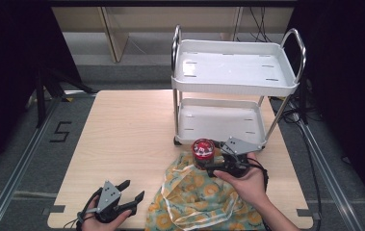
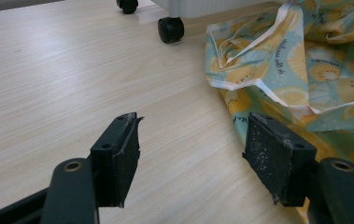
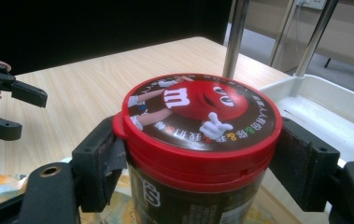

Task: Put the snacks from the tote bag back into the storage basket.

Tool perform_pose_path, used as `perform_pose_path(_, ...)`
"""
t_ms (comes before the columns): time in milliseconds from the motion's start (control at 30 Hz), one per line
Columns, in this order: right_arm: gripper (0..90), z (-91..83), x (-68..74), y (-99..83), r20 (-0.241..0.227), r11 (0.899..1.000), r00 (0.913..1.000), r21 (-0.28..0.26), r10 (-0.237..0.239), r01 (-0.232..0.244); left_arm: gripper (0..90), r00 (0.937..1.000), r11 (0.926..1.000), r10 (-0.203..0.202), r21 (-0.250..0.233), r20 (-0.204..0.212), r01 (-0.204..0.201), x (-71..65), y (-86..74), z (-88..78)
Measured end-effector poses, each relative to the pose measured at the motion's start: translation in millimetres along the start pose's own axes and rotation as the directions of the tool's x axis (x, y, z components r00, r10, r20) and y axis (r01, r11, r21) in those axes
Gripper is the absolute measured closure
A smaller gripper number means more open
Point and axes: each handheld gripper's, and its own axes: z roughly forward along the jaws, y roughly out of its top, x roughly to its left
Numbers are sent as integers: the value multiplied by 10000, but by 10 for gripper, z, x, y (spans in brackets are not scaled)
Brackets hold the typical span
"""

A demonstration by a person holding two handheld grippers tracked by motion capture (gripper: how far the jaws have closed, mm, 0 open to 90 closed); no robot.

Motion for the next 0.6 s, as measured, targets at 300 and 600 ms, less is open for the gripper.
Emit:
perform_pose_path(300,260,27,-6,27,1,10000,10000,16,-67,67,349,9999,9998,-17,206,-136,20,-3,4,-26)
perform_pose_path(600,259,67,-15,55,-212,10000,9998,-40,4,-4,348,10000,10000,8,93,-65,-7,1,4,-15)
